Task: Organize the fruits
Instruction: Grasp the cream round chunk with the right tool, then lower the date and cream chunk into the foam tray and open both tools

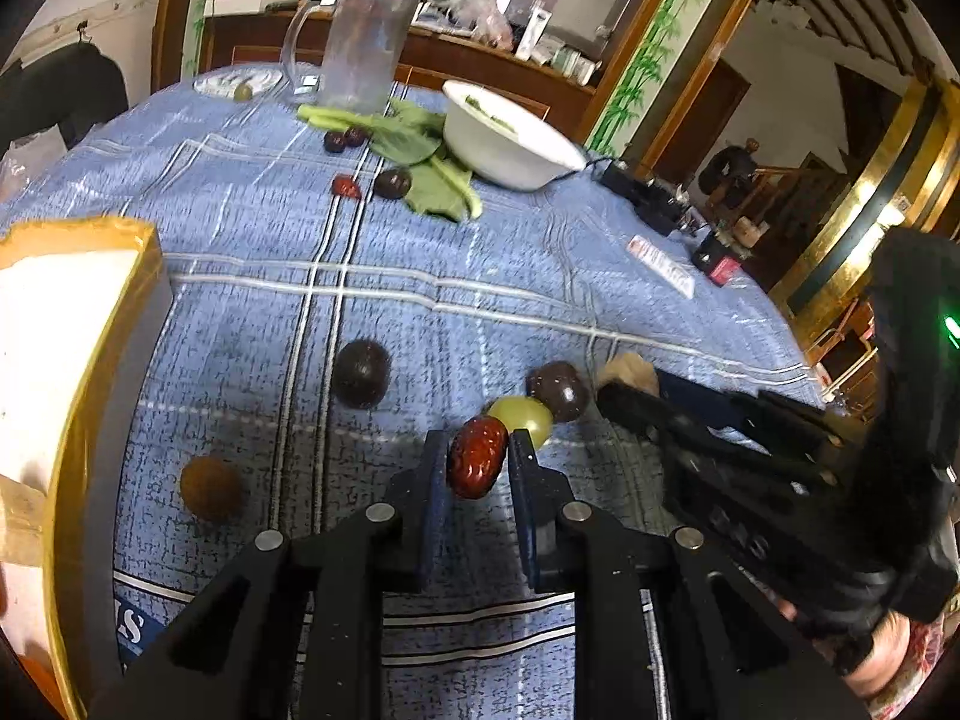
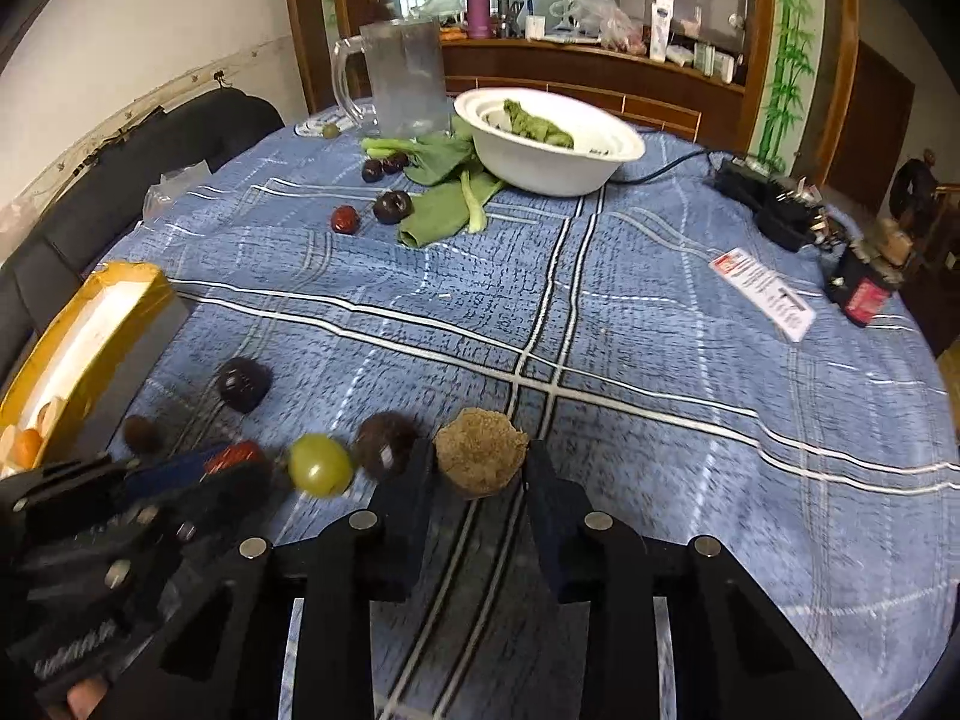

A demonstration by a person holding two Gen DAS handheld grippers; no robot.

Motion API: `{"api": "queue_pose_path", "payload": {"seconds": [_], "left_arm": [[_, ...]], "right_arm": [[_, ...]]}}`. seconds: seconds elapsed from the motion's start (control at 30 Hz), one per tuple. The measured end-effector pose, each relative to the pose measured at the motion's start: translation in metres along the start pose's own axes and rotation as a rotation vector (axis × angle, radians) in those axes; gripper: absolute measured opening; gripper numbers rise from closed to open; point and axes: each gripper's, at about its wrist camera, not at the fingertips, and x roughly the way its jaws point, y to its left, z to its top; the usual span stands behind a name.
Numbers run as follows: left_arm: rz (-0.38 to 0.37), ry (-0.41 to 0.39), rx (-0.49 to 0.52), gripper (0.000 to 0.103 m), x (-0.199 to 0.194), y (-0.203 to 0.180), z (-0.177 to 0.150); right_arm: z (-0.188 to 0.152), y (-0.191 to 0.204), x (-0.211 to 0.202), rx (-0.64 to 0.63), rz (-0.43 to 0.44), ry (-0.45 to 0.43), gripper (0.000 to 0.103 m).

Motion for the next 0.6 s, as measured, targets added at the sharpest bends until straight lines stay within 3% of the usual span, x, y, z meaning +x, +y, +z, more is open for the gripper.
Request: {"api": "queue_pose_path", "payload": {"seconds": [0.17,0.33,0.5,0.6], "left_arm": [[-0.007,-0.074,0.034,0.019,-0.019,-0.007,-0.002],[0.007,-0.083,-0.003,0.019,-0.044,0.001,-0.011],[0.014,-0.108,-0.076,0.019,-0.096,0.031,-0.031],[0.062,-0.148,-0.126,0.019,-0.135,0.06,-0.042]], "right_arm": [[-0.014,0.004,-0.045,0.005,-0.009,-0.065,0.032],[-0.025,0.01,-0.086,0.026,0.03,-0.123,0.032],[-0.025,0.031,-0.102,0.021,0.105,-0.151,0.032],[-0.022,0.056,-0.1,0.006,0.167,-0.144,0.032]]}}
